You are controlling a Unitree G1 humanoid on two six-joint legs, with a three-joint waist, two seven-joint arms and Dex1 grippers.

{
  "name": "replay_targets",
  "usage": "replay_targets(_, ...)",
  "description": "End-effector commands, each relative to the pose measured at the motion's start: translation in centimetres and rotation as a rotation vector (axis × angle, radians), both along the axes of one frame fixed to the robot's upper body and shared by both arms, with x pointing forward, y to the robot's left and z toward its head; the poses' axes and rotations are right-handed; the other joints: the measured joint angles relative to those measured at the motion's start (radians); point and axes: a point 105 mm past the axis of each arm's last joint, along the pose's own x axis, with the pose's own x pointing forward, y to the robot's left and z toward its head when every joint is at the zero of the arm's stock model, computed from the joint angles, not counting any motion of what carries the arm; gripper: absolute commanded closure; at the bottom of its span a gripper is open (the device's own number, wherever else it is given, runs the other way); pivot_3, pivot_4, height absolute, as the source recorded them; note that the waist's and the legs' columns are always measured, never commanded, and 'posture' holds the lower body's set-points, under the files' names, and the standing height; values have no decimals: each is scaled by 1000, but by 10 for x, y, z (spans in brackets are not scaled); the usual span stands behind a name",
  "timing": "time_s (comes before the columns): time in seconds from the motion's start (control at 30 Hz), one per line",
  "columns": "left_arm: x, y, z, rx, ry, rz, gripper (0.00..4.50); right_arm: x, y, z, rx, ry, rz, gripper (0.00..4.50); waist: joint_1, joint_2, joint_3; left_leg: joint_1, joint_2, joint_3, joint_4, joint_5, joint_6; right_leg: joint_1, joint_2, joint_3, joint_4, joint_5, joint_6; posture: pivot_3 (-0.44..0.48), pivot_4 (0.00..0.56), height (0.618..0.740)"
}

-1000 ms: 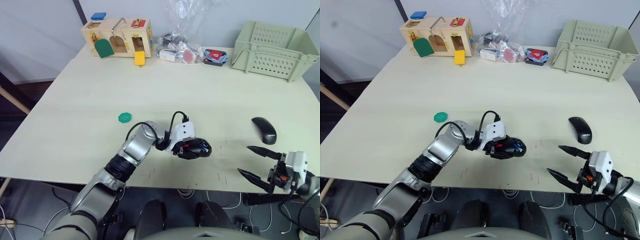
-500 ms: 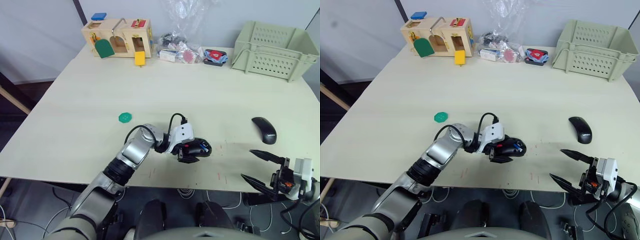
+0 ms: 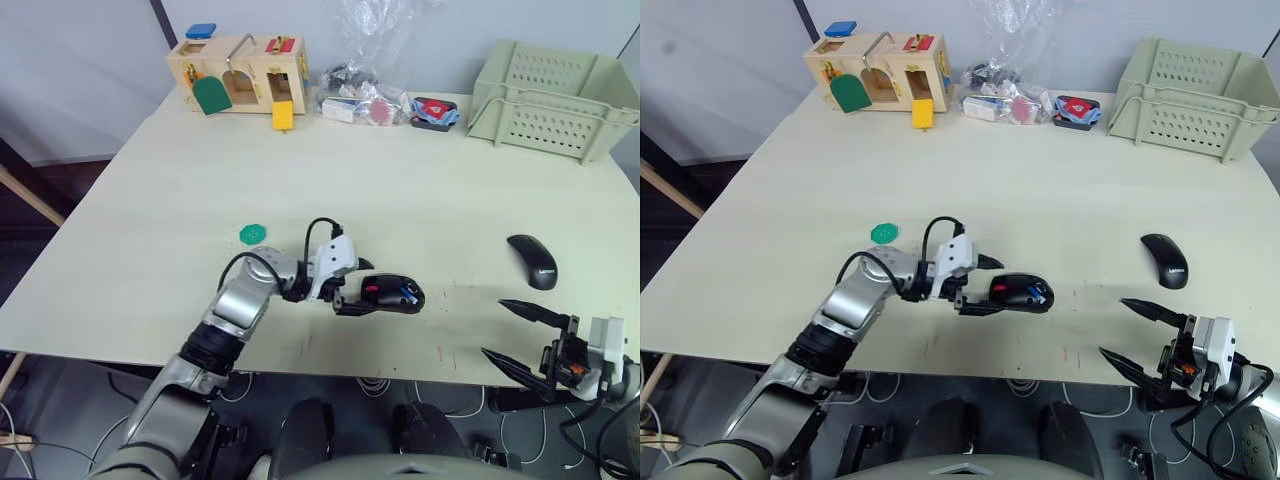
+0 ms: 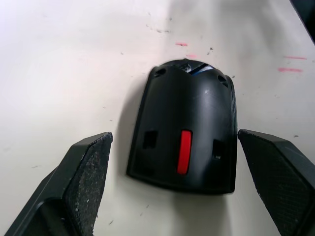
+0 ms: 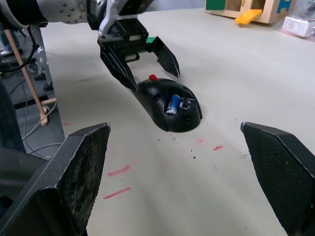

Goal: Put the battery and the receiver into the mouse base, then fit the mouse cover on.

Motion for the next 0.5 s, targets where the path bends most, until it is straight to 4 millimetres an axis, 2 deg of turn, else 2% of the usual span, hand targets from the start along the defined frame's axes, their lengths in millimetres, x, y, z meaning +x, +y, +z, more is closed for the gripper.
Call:
replay_targets(0.03, -4, 14, 20, -74, -53, -27, 128, 6, -7, 12, 25, -52, -59, 0, 0, 0, 0, 0, 0, 0, 0, 0, 0, 0, 0, 0, 0, 0, 0, 0, 150, 740)
replay_targets(0.23, -21, 44, 32, -116, -65, -63, 128, 17, -17, 21, 60, -76, -168, 0, -1, 2, 1, 0, 1, 0, 0, 0, 0, 0, 0, 0, 0, 0, 0, 0, 150, 740)
replay_targets(0.37, -36, 54, 42, -157, -72, -92, 128, 20, -24, 23, 60, -79, -216, 0, 2, 3, 2, 0, 0, 0, 0, 0, 0, 0, -3, -1, 0, 0, 0, 0, 150, 740)
replay_targets(0.5, -44, 69, 55, -194, -114, -72, 128, 34, -41, 26, 69, -75, -342, 0, -2, 4, 3, 0, 0, 1, 0, 0, 0, 0, -4, -1, -1, 0, 0, 0, 150, 740)
